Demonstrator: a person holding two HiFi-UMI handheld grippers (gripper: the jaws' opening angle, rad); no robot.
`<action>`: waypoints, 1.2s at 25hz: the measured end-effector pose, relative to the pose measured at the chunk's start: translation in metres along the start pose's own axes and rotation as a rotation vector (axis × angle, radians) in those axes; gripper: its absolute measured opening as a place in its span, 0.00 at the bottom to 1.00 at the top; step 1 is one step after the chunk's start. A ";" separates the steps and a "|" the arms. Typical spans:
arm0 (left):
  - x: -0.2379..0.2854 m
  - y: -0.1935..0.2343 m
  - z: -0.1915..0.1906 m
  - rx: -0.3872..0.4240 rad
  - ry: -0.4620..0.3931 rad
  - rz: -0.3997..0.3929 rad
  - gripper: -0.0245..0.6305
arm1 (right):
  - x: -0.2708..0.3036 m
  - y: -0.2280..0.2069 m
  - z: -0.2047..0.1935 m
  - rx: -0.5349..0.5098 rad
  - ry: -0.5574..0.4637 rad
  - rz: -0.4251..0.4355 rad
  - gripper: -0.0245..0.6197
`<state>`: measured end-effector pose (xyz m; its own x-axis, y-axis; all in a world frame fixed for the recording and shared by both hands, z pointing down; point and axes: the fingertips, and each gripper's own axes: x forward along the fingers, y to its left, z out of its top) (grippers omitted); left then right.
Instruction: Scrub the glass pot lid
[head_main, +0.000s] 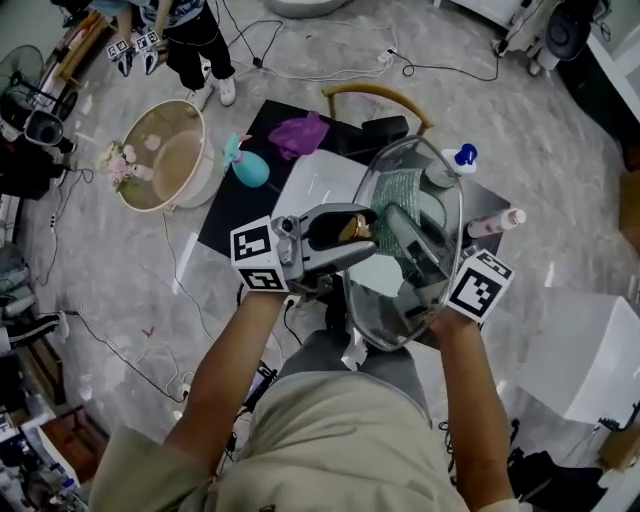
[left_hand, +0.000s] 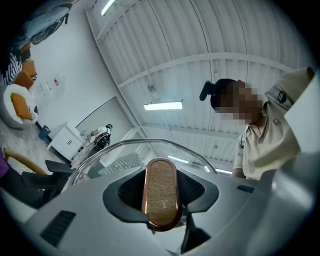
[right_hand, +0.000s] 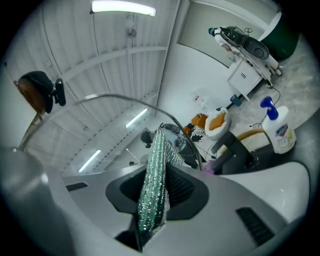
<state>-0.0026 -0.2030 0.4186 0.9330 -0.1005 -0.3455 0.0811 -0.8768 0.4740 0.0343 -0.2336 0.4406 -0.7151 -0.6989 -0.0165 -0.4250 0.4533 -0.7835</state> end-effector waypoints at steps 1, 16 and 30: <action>-0.001 0.005 -0.004 0.012 0.020 0.029 0.30 | 0.002 -0.010 -0.017 0.022 0.037 -0.022 0.17; -0.031 0.102 -0.096 0.050 0.296 0.408 0.30 | -0.140 -0.133 -0.008 -0.181 0.009 -0.644 0.17; -0.035 0.176 -0.226 0.301 0.750 0.625 0.30 | -0.182 -0.018 0.057 -0.543 -0.060 -0.610 0.17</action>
<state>0.0585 -0.2479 0.6974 0.7657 -0.3506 0.5393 -0.4904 -0.8607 0.1367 0.2040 -0.1458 0.4228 -0.2463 -0.9309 0.2699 -0.9504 0.1774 -0.2554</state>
